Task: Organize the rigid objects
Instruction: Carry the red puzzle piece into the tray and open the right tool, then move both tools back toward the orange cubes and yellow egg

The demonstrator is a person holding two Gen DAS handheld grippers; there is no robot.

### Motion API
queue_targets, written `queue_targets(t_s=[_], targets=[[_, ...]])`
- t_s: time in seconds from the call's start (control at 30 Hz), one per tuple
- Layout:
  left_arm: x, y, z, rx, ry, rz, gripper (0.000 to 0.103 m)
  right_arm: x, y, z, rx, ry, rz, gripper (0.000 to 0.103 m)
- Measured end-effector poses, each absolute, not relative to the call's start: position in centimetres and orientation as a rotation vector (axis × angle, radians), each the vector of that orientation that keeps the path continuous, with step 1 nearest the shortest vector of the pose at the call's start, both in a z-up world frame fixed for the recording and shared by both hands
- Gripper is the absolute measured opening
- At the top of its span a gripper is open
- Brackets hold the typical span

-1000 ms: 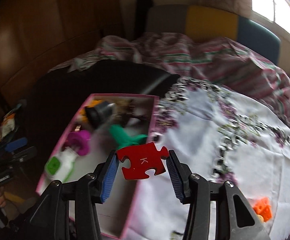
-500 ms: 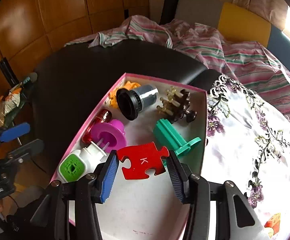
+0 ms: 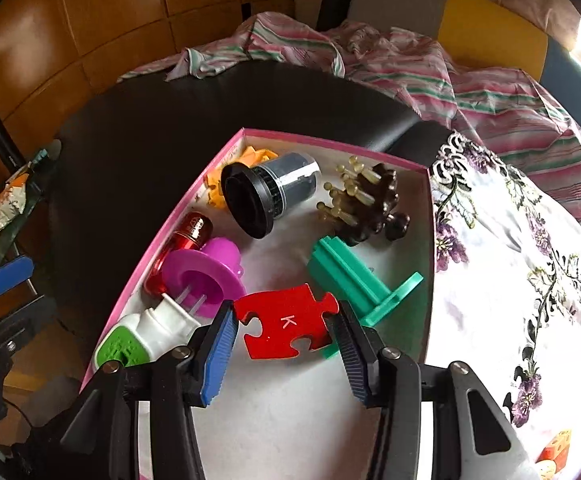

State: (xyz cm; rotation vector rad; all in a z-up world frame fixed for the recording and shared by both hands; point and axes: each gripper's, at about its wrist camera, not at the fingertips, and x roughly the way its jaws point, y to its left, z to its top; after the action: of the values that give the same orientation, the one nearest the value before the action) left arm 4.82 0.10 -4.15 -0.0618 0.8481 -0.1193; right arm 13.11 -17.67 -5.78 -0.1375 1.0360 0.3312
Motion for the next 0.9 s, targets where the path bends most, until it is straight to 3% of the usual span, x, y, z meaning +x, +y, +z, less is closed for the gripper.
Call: queue_targets(t_s=[0.4, 0.9], targets=[[4.9, 0.3, -4.6, -0.061, 0.861, -0.109, 0.058, 14.0, -18.6, -8.2, -0.035, 1.106, 0.318, 0.05], [4.9, -0.1, -4.4, -0.051, 0.866, -0.12, 0.06, 11.5, -21.9, -4.0, 0.113, 0.972, 0.337, 0.051]])
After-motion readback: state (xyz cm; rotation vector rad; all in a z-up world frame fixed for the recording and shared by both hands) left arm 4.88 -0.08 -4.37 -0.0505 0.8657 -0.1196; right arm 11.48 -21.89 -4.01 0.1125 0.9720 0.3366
